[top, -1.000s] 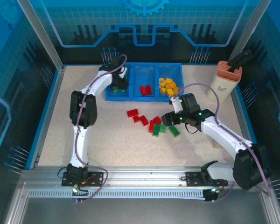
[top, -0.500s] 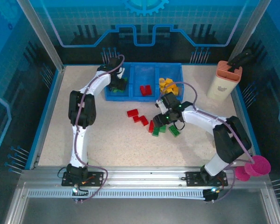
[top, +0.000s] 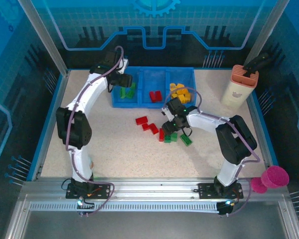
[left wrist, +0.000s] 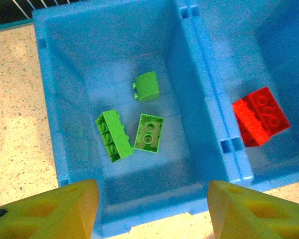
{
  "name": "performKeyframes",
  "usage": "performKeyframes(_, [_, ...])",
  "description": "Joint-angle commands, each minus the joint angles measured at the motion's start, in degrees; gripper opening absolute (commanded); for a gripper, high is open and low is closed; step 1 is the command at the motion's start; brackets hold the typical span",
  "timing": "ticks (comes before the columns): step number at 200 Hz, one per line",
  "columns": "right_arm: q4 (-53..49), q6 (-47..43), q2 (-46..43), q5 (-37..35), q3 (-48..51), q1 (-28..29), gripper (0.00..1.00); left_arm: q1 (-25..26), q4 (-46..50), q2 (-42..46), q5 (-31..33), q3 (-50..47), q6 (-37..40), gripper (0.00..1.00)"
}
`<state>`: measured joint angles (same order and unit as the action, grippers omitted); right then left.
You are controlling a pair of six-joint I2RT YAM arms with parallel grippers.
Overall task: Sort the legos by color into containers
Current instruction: Pick up the lego from the center of the table.
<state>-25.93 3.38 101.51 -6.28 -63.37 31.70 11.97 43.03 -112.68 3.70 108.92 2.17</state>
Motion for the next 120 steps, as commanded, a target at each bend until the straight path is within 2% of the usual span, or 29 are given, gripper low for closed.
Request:
performKeyframes(1, [-0.43,-1.4,2.4,-0.61,-2.22,1.08,0.69,0.42,1.05,2.97,-1.33,-2.72,-1.25,0.62])
performKeyframes(13, [-0.8,-1.58,3.26,-0.4,-2.92,1.32,0.66,0.68,1.01,4.42,-1.38,-3.88,-1.43,0.63])
performKeyframes(87, [-4.0,-2.43,5.63,0.58,-5.34,1.52,0.29,2.18,1.27,13.28,-1.27,-11.41,-1.98,0.66])
performKeyframes(120, [-6.01,-3.86,2.41,0.65,-6.51,1.47,0.24,4.38,1.95,18.73,-0.87,-18.16,-2.17,0.66])
